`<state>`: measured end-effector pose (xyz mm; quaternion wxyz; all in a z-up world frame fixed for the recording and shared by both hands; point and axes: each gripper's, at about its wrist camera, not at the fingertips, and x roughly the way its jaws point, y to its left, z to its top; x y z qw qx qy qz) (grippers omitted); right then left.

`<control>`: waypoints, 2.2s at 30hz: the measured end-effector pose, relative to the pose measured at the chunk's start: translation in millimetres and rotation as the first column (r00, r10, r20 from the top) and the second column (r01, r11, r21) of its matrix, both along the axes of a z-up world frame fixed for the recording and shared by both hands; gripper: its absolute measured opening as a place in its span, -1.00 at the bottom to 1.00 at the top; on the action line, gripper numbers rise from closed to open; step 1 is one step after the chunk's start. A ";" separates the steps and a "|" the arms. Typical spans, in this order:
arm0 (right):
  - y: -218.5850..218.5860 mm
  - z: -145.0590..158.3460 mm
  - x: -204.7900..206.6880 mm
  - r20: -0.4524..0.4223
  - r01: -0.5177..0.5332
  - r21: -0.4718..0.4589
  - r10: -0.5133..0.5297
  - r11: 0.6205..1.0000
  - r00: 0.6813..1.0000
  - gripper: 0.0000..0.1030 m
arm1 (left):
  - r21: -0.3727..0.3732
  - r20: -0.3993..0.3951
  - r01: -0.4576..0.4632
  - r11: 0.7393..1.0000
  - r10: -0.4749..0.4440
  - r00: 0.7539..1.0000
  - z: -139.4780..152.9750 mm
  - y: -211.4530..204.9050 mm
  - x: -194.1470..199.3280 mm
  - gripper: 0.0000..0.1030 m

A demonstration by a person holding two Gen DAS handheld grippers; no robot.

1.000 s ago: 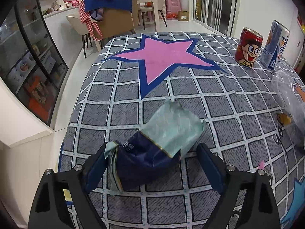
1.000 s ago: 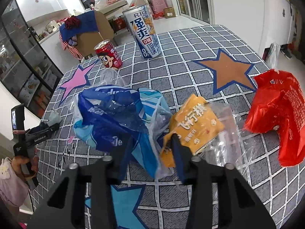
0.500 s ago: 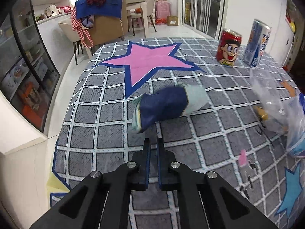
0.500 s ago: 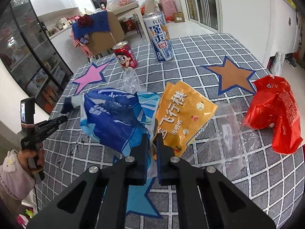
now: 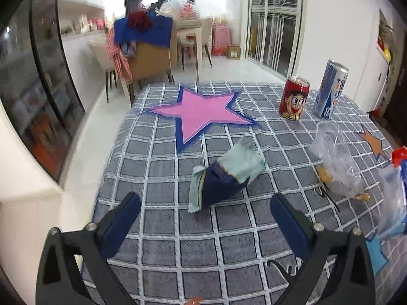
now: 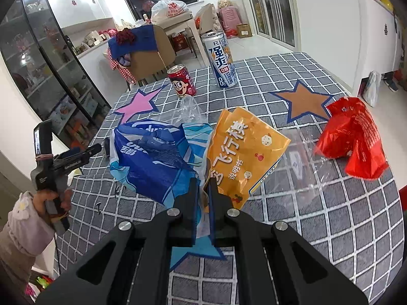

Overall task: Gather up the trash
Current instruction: 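Grasp the blue Tempo bag with the right tool while the left tool grasps the blue-green cloth, then lift the Tempo bag with the right tool, dropping the orange snack bag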

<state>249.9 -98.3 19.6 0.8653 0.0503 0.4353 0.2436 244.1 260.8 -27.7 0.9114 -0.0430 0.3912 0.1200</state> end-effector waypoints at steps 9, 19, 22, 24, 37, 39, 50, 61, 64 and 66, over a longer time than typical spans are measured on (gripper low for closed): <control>-15.2 2.2 -15.4 -0.010 0.020 0.041 -0.019 0.999 1.000 -0.84 | 0.065 -0.090 0.050 0.997 -0.044 0.995 -13.2 0.4 52.1 1.00; -27.7 -5.0 -24.4 -0.034 0.044 0.044 -0.042 0.998 0.999 -0.84 | 0.138 -0.227 0.175 0.975 -0.141 0.964 -47.2 -21.8 83.9 1.00; -31.7 -7.8 -27.7 -0.038 0.051 0.045 -0.049 0.998 0.998 -0.84 | 0.099 -0.212 0.168 0.981 -0.144 0.967 -47.4 -22.1 85.0 1.00; -35.2 -8.9 -29.9 -0.040 0.057 0.048 -0.055 0.997 0.998 -0.84 | 0.108 -0.209 0.189 0.976 -0.164 0.964 -45.7 -27.0 82.9 1.00; -46.9 -5.8 -45.6 -0.032 0.071 0.063 -0.069 0.995 0.997 -0.84 | 0.096 -0.122 0.189 0.977 -0.177 0.977 -24.6 -43.7 44.9 1.00; -50.9 -4.0 -48.4 -0.028 0.077 0.067 -0.075 0.995 0.997 -0.84 | 0.094 -0.101 0.204 0.974 -0.194 0.976 -18.3 -50.8 33.0 1.00; -67.6 2.2 -70.4 -0.016 0.098 0.083 -0.097 0.992 0.995 -0.84 | 0.036 0.012 0.291 0.956 -0.291 0.957 17.3 -103.7 -35.0 1.00; -80.5 -32.2 -83.7 -0.124 0.086 0.037 -0.080 0.996 0.989 -0.54 | -0.022 0.026 0.330 0.944 -0.330 0.944 16.5 -140.1 -86.1 1.00; -83.3 -41.3 -86.2 -0.144 0.096 0.032 -0.090 0.995 0.985 -0.28 | -0.032 0.027 0.333 0.943 -0.332 0.943 14.4 -143.8 -95.9 1.00; -84.2 -45.4 -87.9 -0.156 0.103 0.033 -0.096 0.994 0.983 -0.28 | -0.038 0.028 0.334 0.942 -0.333 0.943 14.2 -145.6 -100.1 1.00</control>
